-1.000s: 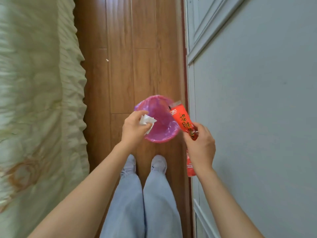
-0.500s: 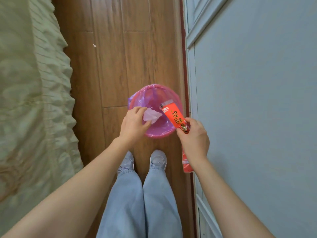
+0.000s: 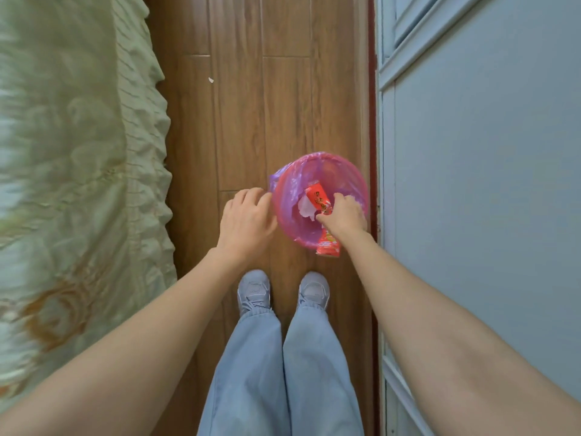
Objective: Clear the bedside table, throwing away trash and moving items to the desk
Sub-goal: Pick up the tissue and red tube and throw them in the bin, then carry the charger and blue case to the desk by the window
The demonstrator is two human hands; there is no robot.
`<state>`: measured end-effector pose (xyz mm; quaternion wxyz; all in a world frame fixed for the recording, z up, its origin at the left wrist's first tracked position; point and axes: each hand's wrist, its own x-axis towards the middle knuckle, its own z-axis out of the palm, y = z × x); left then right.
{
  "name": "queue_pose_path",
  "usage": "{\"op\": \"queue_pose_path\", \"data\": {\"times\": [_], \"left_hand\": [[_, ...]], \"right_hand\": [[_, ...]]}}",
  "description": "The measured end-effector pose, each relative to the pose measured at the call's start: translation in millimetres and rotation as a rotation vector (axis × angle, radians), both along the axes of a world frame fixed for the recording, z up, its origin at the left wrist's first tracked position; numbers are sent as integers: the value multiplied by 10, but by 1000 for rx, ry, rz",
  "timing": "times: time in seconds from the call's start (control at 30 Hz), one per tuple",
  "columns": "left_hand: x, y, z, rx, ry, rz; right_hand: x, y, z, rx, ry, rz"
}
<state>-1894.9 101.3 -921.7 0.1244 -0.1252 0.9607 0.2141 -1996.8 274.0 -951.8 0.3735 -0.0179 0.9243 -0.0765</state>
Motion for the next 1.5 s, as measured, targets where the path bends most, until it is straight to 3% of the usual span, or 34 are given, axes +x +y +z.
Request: {"op": "queue_pose_path", "data": {"times": [0.2,0.53,0.77,1.13,1.5], "left_hand": [[-31,-269,699,-16,25,55],[260,-478,2853,-48,136,188],[802,-398,3986,-83,168,381],[1520,-155,4797,-192,111,505],[2293,106,5232,-286,59,897]], "right_hand": [[152,-26,877,-186,188,117],[589,-357,3399,-344,482,248],[1132,-410,4493,-385,579,381],[1243,-187,4965,-390,545,619],[1293,-571,5184,-472,467,982]]}}
